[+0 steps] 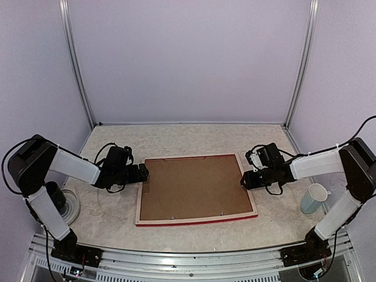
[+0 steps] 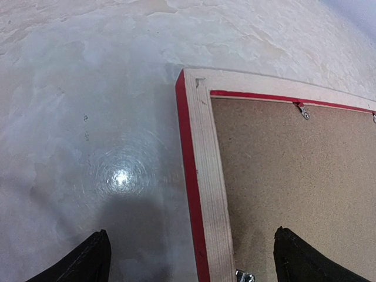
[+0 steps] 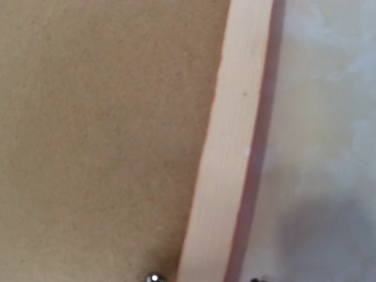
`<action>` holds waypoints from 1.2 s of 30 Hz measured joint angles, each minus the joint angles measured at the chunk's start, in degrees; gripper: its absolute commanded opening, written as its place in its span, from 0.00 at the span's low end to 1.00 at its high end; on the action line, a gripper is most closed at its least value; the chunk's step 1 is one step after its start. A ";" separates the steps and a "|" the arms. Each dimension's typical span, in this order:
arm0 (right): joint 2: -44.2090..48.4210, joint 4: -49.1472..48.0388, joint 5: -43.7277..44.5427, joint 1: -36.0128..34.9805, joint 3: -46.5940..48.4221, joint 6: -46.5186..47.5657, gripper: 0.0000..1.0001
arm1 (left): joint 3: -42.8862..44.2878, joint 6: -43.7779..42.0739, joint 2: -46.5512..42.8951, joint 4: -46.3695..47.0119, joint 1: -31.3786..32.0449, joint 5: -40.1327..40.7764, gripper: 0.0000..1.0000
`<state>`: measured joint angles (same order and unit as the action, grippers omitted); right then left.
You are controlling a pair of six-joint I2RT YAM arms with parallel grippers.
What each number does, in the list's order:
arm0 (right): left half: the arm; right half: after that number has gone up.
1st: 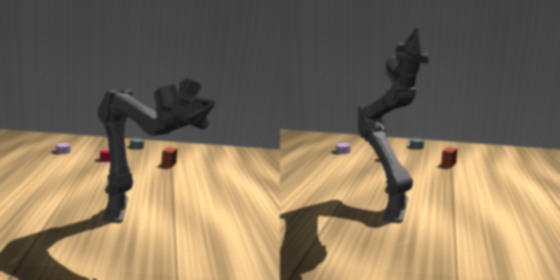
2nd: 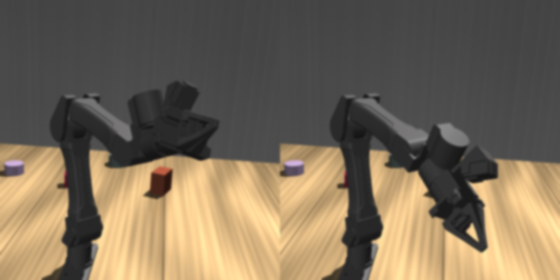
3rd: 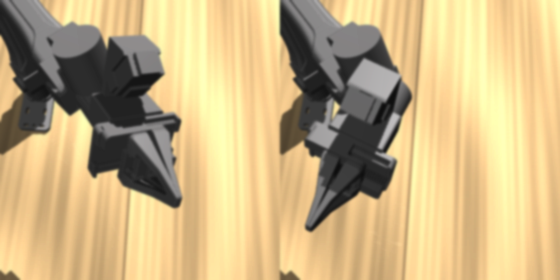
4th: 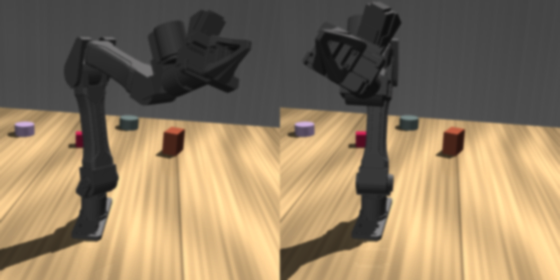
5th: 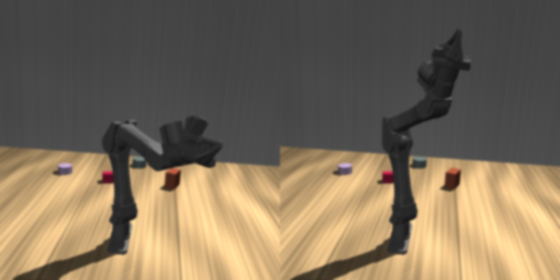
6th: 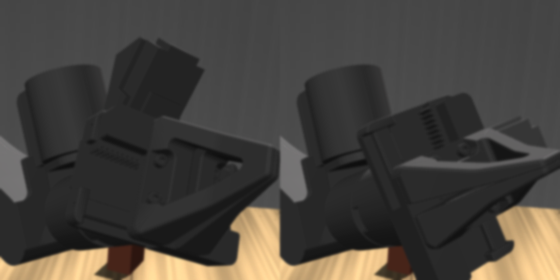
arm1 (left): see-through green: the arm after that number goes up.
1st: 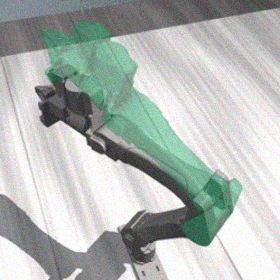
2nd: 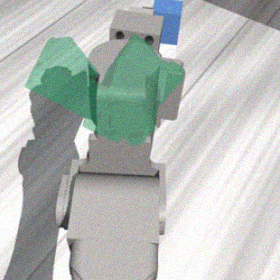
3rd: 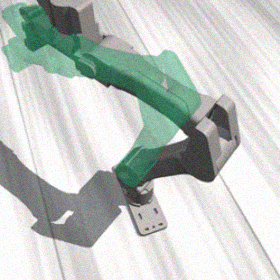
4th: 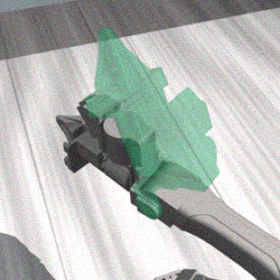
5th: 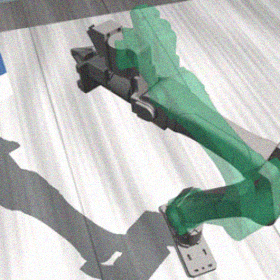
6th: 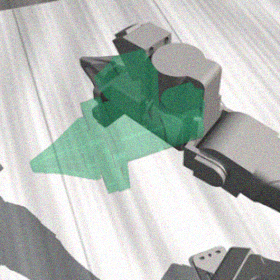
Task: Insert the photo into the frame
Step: Press the fastener onto the backboard.
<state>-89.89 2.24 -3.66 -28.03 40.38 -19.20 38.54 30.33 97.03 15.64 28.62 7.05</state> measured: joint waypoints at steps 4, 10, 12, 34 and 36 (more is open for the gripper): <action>-0.83 0.74 0.02 -0.02 0.09 0.02 0.43 | 0.02 0.00 0.00 -0.02 -0.02 -0.04 0.95; -1.25 1.33 0.17 -0.57 0.70 0.09 0.38 | 0.24 0.00 0.24 0.02 -0.11 -0.22 0.95; -1.25 1.36 0.42 -0.74 0.72 0.09 0.33 | 0.35 0.00 0.33 0.04 -0.11 -0.24 0.95; -4.46 5.35 6.64 -3.21 5.77 0.46 0.19 | 0.39 0.00 0.37 0.04 -0.26 -0.42 0.93; -4.61 6.29 7.85 -3.63 6.34 0.39 0.19 | 0.39 0.00 0.37 0.04 -0.28 -0.42 0.93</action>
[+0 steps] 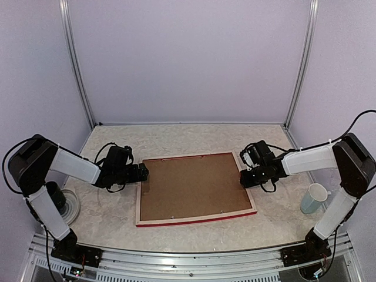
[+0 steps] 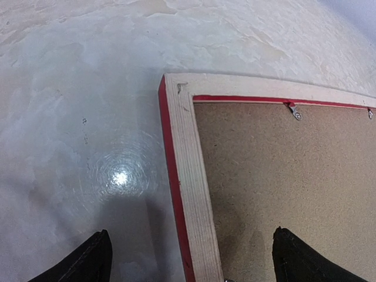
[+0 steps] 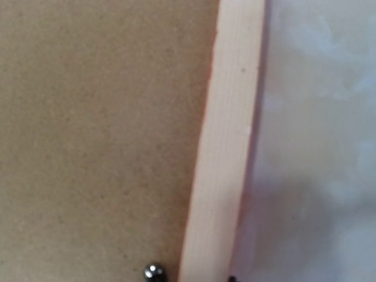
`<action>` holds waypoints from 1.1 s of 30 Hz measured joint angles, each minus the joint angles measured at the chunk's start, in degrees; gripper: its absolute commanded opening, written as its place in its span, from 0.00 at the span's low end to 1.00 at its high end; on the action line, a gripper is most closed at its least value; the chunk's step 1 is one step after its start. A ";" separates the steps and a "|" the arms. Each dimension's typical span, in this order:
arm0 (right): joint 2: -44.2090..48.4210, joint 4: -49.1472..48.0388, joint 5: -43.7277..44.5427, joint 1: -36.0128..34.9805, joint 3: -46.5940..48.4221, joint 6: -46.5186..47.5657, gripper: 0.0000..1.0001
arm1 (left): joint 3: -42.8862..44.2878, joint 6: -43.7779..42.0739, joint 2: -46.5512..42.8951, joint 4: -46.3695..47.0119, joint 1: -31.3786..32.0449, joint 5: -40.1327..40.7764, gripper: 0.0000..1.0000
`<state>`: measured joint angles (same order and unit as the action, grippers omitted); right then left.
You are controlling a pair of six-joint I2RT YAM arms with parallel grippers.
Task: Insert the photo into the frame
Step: Press the fastener onto the backboard.
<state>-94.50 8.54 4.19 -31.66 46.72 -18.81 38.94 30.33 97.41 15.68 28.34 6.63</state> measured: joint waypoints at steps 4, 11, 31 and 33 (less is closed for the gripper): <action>-0.46 2.82 1.55 -0.90 1.73 -0.20 0.22 | 0.00 0.00 0.02 0.00 -0.02 0.02 0.92; -0.74 12.17 2.32 -1.55 7.26 0.39 0.46 | 0.00 0.00 0.07 0.00 -0.02 0.04 0.92; -7.69 25.35 0.17 -1.60 19.12 8.83 0.54 | 0.00 -0.02 0.07 -0.02 -0.04 0.00 0.91; -8.76 25.64 -0.28 -1.57 19.12 9.73 0.52 | 0.02 -0.02 0.11 0.00 -0.04 -0.02 0.91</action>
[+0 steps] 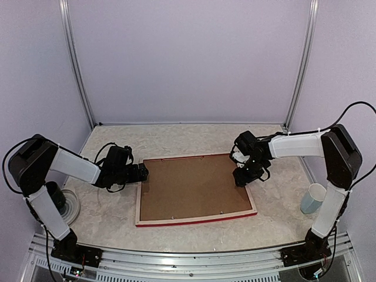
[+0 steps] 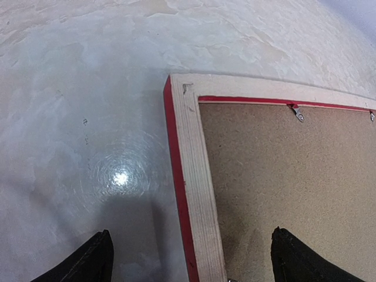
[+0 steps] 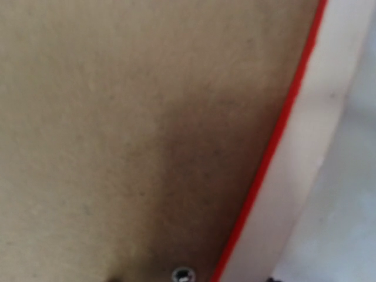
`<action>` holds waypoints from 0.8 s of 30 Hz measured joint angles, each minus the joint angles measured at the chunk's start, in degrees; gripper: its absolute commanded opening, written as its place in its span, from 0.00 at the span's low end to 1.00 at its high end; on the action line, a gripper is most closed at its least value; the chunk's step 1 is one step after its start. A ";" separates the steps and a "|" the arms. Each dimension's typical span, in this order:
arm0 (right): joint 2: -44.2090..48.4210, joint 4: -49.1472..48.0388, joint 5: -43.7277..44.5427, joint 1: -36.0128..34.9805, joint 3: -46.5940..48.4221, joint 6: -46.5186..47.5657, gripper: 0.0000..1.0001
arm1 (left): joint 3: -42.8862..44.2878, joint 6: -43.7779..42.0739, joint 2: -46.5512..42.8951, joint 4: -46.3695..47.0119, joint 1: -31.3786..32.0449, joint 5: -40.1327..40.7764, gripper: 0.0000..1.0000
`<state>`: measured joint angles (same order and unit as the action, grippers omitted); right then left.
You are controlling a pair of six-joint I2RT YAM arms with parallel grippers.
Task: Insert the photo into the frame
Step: Press the fastener onto the backboard.
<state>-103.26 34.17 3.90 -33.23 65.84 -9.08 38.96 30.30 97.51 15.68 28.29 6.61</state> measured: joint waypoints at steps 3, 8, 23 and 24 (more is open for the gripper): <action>-0.72 0.13 -0.09 0.04 0.20 0.79 0.49 | 0.22 -0.02 0.13 -0.07 0.00 -0.11 0.91; -0.83 0.31 0.22 0.20 0.33 1.77 0.41 | 1.01 -0.20 0.85 -0.07 0.00 -0.37 0.92; -0.85 0.31 0.94 0.48 0.31 3.23 0.27 | 4.37 -1.09 3.56 -1.36 0.00 -0.13 0.82; -0.85 0.33 1.01 0.48 0.31 3.17 0.25 | 4.61 -1.14 3.69 -1.60 0.00 -0.07 0.81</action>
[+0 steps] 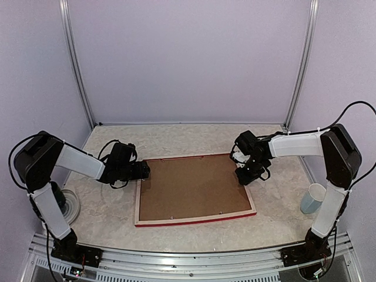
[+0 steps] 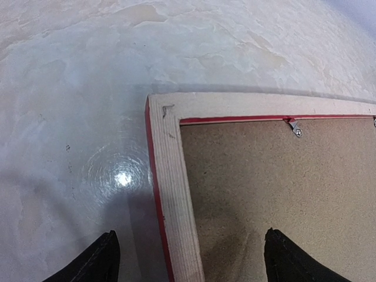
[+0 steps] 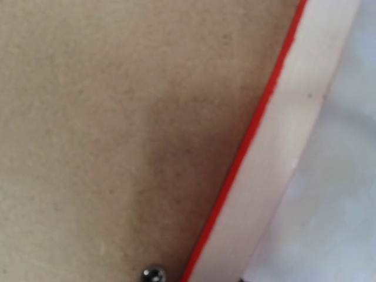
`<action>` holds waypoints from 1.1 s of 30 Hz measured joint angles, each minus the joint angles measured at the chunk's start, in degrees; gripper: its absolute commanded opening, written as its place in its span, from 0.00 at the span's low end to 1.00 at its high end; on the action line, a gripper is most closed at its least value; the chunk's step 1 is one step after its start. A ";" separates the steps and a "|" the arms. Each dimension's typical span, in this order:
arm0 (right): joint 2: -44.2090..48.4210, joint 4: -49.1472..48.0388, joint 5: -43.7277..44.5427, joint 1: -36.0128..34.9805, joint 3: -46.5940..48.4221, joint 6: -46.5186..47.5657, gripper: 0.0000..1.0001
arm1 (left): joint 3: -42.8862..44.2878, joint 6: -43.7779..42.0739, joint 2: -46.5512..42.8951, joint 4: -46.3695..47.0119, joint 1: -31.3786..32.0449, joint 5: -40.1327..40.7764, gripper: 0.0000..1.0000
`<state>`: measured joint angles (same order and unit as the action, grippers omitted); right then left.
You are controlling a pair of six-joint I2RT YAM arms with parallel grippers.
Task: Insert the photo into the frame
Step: Press the fastener onto the backboard.
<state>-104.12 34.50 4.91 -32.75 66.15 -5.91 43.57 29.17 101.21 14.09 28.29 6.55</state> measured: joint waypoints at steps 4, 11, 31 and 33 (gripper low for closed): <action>0.00 -0.31 -0.17 0.00 0.02 -0.85 0.18 | 0.68 -0.15 0.35 -0.94 0.02 0.22 0.76; 0.00 -0.83 -0.52 0.00 0.00 -1.11 0.10 | 2.47 -0.90 1.97 -1.51 0.22 0.59 0.69; 0.20 -1.64 0.92 -0.13 -0.15 -2.91 0.35 | 3.52 -1.38 3.26 -1.31 0.42 1.77 0.65; 0.70 -1.86 1.18 -0.15 -0.48 -2.95 0.41 | 3.37 -1.31 3.13 -0.98 0.44 1.49 0.68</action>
<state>-103.42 32.64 6.09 -32.91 65.67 -8.86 46.94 27.86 104.33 13.10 28.73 8.03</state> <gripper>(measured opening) 0.331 0.637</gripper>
